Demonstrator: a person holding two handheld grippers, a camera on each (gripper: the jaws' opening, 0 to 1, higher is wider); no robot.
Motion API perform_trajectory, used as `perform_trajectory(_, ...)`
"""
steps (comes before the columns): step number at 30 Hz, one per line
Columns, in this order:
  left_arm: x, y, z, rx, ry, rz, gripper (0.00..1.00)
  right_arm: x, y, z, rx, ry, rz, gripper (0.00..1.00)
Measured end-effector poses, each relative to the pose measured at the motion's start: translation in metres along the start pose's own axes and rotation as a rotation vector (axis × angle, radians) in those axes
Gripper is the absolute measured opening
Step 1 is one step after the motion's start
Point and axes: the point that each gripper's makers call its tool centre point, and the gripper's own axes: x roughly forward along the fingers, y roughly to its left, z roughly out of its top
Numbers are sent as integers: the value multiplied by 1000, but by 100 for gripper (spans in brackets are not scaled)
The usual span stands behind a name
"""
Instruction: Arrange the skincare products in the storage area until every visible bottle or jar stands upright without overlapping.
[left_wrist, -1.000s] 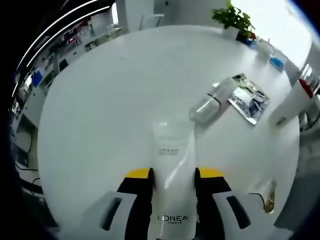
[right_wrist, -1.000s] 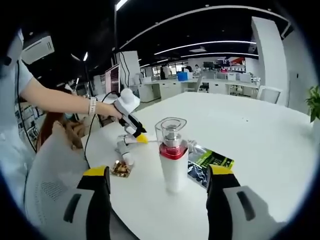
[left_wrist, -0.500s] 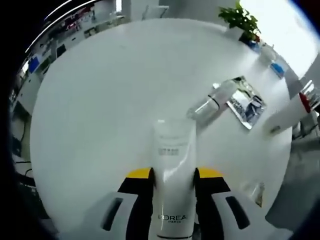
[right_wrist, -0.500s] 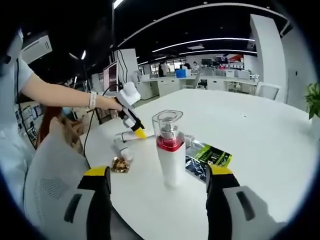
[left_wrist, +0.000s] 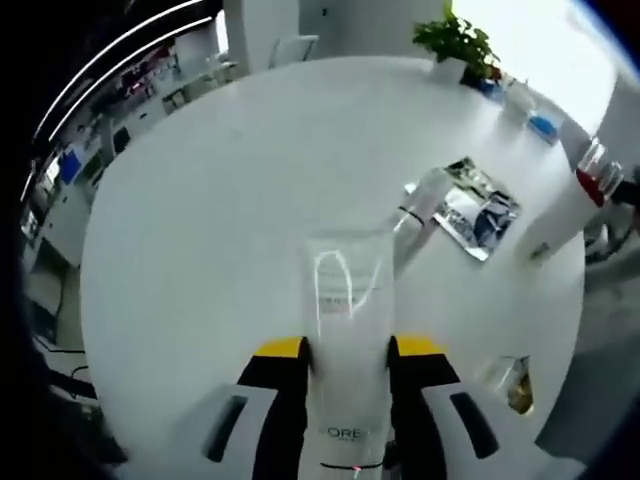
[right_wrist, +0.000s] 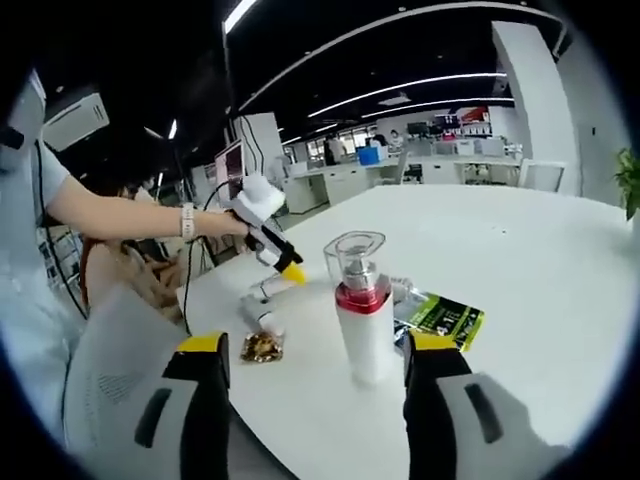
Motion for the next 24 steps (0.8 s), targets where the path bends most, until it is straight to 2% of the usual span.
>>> perform_trajectory(6,-18,4,10,19,-78,45,27,-3,3,4,19,-28,1,59)
perform_trajectory(8,-25,4,16,25,-119,65,27,-4,4,7,34,-42,1,54)
perform_trajectory(10,-32,2,22,30,-161,76,26,-5,6,10,44,-54,2,53)
perform_trajectory(15,-48,-9,42,41,-265,84,26,-4,10,16,58,-74,11,49)
perform_trajectory(18,-55,-19,51,48,-312,78,26,-4,17,25,73,-113,28,49)
perform_trajectory(24,-62,-36,74,70,-406,71,26,-1,24,28,68,-112,35,48)
